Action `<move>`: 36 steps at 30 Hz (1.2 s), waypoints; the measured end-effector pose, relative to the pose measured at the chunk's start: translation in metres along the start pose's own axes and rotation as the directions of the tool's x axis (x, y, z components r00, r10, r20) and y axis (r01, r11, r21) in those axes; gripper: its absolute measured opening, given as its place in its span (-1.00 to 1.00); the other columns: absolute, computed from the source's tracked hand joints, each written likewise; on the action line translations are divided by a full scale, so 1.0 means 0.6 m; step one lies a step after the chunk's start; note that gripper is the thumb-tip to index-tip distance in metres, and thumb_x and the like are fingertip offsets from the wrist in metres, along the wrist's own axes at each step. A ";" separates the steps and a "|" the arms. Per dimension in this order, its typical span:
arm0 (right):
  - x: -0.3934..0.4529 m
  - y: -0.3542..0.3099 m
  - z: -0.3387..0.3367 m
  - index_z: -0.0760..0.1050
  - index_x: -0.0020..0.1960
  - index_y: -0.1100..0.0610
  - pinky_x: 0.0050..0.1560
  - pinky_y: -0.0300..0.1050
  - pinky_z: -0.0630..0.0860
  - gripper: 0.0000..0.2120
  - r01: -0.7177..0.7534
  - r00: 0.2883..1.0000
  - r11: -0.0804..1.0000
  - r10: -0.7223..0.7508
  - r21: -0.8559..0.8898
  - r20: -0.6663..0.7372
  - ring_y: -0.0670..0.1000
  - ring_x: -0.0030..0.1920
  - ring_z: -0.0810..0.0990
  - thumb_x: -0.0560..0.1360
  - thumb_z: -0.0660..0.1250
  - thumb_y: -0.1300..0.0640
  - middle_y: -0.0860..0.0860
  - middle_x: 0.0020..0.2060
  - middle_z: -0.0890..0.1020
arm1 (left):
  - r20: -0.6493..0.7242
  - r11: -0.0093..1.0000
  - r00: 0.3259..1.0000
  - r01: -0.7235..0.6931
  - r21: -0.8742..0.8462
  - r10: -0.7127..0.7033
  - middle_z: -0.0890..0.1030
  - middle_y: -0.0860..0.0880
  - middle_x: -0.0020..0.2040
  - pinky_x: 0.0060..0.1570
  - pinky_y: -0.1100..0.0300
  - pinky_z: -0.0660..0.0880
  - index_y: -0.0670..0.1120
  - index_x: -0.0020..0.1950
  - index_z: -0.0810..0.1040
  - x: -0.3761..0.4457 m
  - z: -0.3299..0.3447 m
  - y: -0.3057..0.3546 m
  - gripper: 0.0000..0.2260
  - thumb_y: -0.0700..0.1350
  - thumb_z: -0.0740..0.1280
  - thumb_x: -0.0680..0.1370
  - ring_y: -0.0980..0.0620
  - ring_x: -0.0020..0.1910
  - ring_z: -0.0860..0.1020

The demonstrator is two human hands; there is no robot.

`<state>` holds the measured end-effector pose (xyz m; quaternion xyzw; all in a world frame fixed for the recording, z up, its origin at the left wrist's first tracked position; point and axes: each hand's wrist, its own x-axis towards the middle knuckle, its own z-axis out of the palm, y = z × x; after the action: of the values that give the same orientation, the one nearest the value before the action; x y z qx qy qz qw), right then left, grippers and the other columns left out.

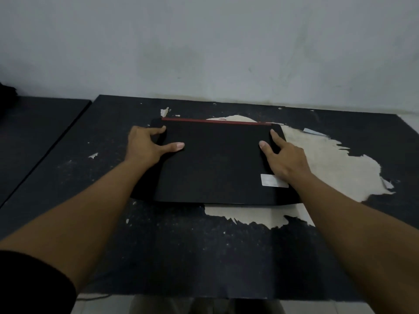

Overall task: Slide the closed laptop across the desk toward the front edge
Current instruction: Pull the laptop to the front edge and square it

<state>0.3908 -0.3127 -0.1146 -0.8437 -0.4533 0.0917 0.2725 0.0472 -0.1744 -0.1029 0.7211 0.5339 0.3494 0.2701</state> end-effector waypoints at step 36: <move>-0.255 0.068 -0.053 0.23 0.62 -0.19 0.40 0.08 0.32 -0.29 0.063 0.995 0.998 -0.062 0.005 -0.072 0.23 0.48 0.38 0.55 0.11 -0.46 0.08 0.48 0.48 | -0.023 0.998 1.000 -0.017 -0.065 0.015 0.53 -0.12 0.44 0.44 0.04 0.29 -0.10 0.36 0.65 -0.247 -0.051 0.028 -0.18 0.23 0.68 0.18 -0.08 0.47 0.41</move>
<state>0.3453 -0.4671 -0.1245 -0.8310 -0.4689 0.0541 0.2944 0.0051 -0.3209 -0.1035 0.7123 0.5193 0.3767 0.2846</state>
